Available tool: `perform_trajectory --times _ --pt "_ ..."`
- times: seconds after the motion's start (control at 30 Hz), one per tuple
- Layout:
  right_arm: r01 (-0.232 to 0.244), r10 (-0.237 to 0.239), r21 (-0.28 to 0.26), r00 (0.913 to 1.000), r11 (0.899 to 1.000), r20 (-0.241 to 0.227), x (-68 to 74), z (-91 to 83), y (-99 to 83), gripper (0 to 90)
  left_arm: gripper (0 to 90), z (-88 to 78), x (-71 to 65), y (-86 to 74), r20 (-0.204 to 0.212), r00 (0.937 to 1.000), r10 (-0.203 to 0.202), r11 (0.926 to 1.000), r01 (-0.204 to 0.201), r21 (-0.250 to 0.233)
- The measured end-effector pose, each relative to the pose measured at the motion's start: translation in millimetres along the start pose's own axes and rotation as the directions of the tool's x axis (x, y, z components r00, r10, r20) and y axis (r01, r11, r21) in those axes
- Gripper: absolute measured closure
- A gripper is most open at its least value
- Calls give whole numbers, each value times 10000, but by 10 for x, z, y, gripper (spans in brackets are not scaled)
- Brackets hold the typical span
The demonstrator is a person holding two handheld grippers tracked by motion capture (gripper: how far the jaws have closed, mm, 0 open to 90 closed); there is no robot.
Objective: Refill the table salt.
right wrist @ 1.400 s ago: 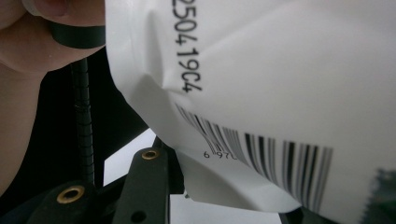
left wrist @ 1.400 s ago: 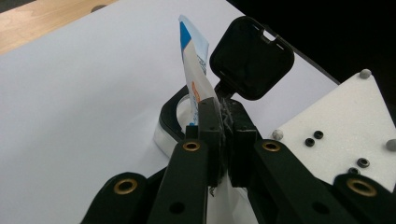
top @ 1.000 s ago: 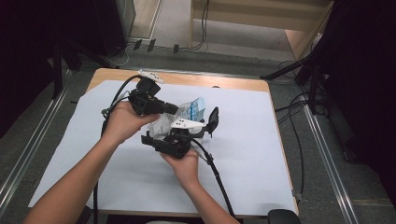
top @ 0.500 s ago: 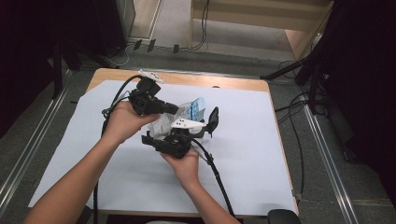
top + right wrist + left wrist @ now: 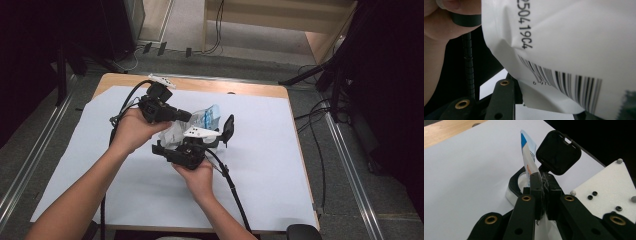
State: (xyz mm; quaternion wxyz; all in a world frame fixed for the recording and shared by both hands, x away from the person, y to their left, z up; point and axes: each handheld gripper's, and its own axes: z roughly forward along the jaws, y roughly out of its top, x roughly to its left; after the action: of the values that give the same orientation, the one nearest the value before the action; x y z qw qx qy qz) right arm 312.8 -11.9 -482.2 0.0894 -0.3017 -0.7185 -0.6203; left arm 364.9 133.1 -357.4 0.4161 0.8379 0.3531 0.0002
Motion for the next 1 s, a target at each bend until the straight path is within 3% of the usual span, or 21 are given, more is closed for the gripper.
perform_trajectory --times 0.83,1.0 --pt "-20 14 -206 9995 9998 -301 -9 -21 -18 674 899 -22 -2 8 -72 10000 -15 9999 14 -109" --pt "14 -19 -195 9996 9998 -271 -16 -32 -13 672 900 -17 8 7 108 9996 -242 9995 244 -176"
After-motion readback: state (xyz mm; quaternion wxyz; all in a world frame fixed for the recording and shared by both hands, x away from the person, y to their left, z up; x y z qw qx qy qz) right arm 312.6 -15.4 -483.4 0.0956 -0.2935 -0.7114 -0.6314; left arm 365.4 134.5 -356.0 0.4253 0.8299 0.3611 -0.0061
